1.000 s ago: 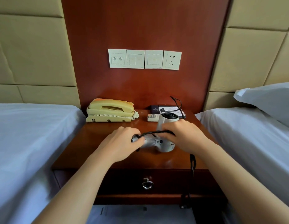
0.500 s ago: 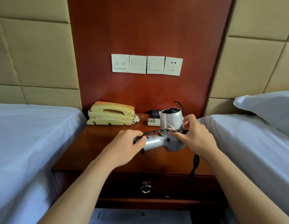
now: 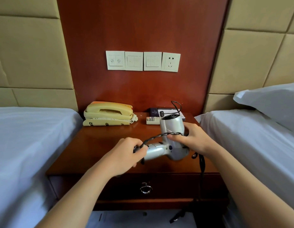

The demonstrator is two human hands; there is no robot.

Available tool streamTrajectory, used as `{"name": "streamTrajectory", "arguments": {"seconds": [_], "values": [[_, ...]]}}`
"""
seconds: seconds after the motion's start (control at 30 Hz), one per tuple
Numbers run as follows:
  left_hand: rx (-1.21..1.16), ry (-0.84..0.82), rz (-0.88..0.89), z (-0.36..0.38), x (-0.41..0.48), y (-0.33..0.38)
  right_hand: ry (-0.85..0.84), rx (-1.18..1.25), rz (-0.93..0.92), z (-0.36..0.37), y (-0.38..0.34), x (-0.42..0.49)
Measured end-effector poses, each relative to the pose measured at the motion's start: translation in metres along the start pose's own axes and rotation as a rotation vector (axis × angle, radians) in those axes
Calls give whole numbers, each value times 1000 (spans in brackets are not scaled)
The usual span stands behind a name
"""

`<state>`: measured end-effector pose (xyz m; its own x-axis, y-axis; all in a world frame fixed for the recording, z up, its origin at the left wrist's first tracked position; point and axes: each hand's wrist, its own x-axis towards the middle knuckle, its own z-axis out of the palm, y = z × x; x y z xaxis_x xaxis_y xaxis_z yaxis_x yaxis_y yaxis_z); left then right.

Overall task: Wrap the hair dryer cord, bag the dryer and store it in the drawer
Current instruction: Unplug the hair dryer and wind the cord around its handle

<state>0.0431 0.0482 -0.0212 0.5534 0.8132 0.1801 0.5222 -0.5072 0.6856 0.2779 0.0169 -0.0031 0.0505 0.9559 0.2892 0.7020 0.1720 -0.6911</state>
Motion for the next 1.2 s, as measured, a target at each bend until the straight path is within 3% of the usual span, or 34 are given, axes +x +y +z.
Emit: {"name": "streamTrajectory", "arguments": {"seconds": [0.23,0.4,0.5,0.63,0.73,0.87,0.93,1.03,1.2], "values": [[128,-26,-57,3,1,17,52,-97,16,3,-3,-5],[194,117,-132,10,5,14,181,-149,29,10,-19,-8],[128,181,-151,11,12,8,333,-59,-49,10,-26,-10],[192,156,-164,6,17,3,405,-297,-193,5,-25,-9],[256,167,-136,2,16,3,235,-290,-130,-5,-26,-11],[342,202,-137,-8,13,6,-218,-34,0,-14,-32,-19],[367,202,-136,-13,11,5,-360,58,47,-17,-34,-22],[405,194,-139,-18,9,1,-426,106,83,-23,-37,-23],[401,159,-152,-23,7,1,-393,49,37,-27,-40,-23]]}}
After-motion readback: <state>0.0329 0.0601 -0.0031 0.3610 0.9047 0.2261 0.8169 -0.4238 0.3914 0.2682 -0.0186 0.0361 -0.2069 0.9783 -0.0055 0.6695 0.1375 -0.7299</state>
